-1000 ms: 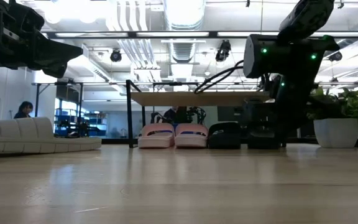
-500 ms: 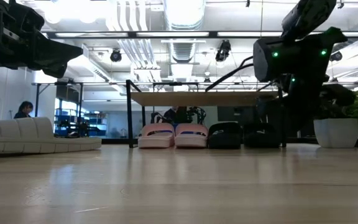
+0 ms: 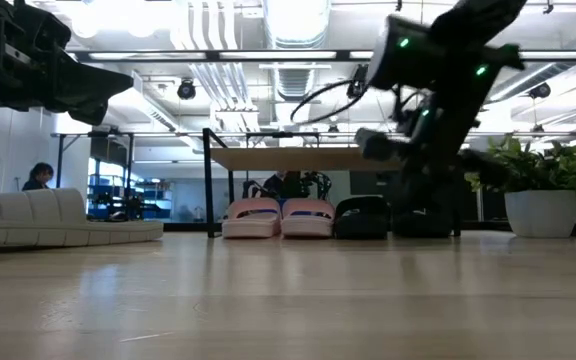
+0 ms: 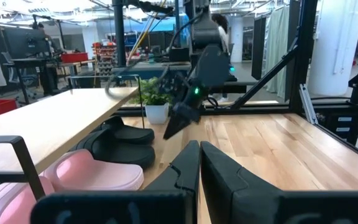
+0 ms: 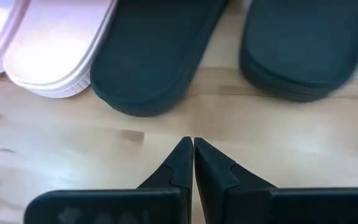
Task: Pick and place slides into the shelf
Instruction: Adjust the black slides under the shelf, then put the left gray slide on the shelf
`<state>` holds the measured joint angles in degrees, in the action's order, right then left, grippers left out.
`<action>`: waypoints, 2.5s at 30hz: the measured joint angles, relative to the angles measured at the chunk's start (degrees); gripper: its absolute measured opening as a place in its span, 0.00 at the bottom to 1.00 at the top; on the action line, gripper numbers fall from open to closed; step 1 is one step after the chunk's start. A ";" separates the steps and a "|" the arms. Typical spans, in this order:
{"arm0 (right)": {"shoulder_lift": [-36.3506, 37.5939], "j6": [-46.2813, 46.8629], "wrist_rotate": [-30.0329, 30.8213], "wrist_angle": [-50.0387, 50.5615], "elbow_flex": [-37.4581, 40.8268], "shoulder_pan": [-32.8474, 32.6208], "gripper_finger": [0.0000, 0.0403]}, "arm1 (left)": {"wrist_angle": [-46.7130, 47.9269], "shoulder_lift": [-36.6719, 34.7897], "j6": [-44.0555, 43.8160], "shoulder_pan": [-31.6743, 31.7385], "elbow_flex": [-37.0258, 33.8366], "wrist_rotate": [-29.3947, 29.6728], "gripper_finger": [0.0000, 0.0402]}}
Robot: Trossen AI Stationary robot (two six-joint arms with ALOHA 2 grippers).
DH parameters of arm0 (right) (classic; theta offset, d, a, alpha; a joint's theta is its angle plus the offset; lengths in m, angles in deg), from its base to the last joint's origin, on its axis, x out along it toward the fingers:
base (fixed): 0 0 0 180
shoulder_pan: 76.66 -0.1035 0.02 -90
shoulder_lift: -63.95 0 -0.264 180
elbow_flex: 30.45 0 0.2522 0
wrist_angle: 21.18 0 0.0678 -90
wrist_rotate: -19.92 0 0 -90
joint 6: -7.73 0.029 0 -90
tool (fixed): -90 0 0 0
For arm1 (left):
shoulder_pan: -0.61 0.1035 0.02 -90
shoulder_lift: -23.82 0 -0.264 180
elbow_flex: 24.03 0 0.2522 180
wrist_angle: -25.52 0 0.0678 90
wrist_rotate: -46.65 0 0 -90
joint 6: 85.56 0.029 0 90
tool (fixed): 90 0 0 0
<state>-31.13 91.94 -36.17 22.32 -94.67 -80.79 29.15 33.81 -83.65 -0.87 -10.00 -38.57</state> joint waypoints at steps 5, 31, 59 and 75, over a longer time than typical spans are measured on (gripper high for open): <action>-5.89 -4.96 -2.75 -4.14 -2.97 1.62 0.02 | 0.05 0.01 0.00 0.00 0.00 0.01 0.00; -16.28 -4.91 2.31 10.87 -15.92 5.27 0.02 | -0.03 -0.01 0.00 -0.01 0.00 0.01 0.00; -3.10 3.81 -3.80 11.97 2.82 5.83 0.02 | 0.03 0.01 0.00 0.00 0.00 0.01 0.00; -0.23 -38.82 -14.29 -10.35 -14.81 -3.27 0.02 | 0.02 0.05 0.00 0.00 0.00 0.01 0.00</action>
<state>-31.36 53.12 -50.47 11.96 -109.49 -84.06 29.17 33.86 -83.65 -0.87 -10.00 -38.56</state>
